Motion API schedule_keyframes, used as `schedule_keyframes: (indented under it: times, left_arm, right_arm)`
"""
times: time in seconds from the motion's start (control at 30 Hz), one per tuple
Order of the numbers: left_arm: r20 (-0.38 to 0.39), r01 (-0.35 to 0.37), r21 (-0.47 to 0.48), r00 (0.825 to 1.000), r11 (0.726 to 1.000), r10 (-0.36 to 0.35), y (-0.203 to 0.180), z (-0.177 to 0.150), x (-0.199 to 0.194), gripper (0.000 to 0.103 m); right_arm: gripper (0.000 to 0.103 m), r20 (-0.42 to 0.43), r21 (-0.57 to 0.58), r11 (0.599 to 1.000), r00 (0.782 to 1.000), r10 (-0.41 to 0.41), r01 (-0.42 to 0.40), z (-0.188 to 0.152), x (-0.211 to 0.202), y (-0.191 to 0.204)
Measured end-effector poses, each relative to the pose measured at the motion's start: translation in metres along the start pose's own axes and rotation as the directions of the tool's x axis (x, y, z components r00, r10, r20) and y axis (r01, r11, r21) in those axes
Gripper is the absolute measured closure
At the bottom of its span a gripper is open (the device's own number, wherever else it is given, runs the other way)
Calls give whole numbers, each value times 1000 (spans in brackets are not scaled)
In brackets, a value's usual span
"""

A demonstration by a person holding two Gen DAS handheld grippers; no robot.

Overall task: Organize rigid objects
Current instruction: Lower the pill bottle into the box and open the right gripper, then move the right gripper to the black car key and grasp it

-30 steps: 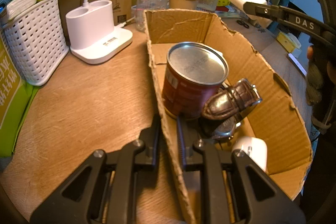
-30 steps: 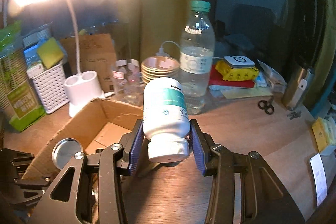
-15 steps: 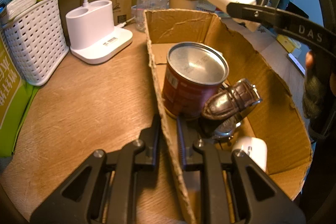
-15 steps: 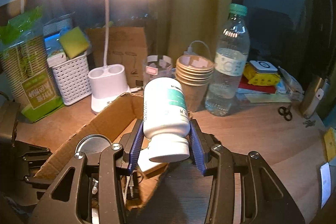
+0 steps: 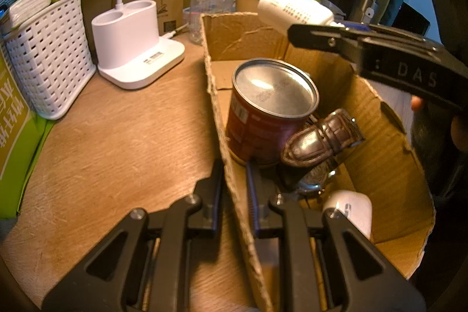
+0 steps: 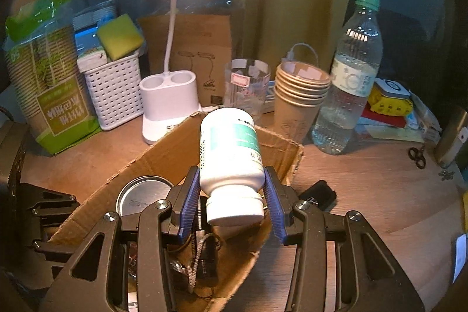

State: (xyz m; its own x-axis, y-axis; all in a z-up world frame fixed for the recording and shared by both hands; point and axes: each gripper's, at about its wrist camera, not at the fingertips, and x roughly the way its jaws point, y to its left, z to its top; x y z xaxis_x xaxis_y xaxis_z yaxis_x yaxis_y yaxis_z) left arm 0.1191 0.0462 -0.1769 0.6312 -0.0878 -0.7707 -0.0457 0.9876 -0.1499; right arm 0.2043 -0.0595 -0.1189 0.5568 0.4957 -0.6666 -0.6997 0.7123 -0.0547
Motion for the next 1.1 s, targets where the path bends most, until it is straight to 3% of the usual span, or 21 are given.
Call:
schedule_keyframes:
  times: [0.2, 0.27, 0.33, 1.1]
  left_arm:
    - [0, 0, 0, 1000, 1000, 0, 0, 0, 0, 86]
    - [0, 0, 0, 1000, 1000, 0, 0, 0, 0, 86]
    - [0, -1, 2, 1000, 1000, 1, -1, 0, 0, 86]
    - [0, 0, 3, 1000, 1000, 0, -2, 1, 1, 86]
  right_arm:
    - [57, -17, -11, 1000, 1000, 16, -16, 0, 5, 5]
    - [43, -10, -9, 1000, 1000, 21, -21, 0, 3, 5]
    - [40, -3, -11, 1000, 1000, 26, -26, 1, 1, 5]
    - [40, 66, 152, 985, 993, -95, 84, -9, -27, -57]
